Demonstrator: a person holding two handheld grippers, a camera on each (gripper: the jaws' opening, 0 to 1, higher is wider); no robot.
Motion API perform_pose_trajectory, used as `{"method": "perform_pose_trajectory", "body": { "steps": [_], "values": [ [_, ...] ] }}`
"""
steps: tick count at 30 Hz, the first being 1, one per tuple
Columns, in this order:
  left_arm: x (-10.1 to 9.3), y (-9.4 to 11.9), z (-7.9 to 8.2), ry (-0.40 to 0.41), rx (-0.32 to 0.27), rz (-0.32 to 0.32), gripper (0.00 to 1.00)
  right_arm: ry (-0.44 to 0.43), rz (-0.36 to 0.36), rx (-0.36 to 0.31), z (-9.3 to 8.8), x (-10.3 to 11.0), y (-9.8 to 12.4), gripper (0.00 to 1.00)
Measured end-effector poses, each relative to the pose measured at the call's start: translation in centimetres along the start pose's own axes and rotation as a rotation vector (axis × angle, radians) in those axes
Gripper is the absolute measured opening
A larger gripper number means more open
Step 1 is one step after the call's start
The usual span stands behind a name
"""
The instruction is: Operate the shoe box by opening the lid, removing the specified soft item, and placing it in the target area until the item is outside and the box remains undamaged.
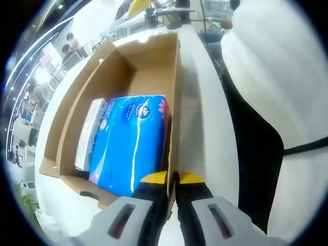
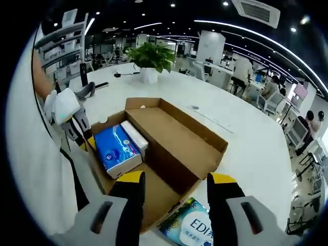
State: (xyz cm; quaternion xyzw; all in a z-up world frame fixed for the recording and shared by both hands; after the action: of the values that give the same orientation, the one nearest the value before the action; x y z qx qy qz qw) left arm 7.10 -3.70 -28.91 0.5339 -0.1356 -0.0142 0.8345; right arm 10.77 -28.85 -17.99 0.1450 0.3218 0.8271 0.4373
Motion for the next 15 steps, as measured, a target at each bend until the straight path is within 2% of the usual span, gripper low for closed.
{"method": "perform_pose_trajectory", "body": {
  "steps": [2,4,6,15],
  "values": [
    [0.0,0.0,0.0,0.001,-0.001,0.001,0.05,0.034,0.041,0.017,0.2,1.1,-0.8,0.51],
    [0.0,0.0,0.0,0.003,-0.001,0.003,0.05,0.067,0.062,0.055,0.2,2.0,-1.6,0.56],
    [0.0,0.0,0.0,0.003,-0.001,0.004,0.05,0.108,0.070,0.061,0.3,2.6,-2.2,0.55],
    [0.1,0.1,0.0,0.003,-0.005,0.002,0.05,0.108,0.125,0.077,0.8,4.9,-3.7,0.54]
  ]
}}
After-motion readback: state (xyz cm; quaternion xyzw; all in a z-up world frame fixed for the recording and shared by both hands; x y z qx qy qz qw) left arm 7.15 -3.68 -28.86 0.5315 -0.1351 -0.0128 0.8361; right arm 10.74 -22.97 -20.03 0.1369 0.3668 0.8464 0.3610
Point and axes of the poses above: the point that each gripper's makers call its tool centre point, and the gripper's own axes: y roughly backward along the fingers, x roughly to its left, z roughly out of its top, the point moved 6 cm from there along y, roughly backward along the fingers, and after that the axes turned 9 degrees about -y, right-handed, at the moved point
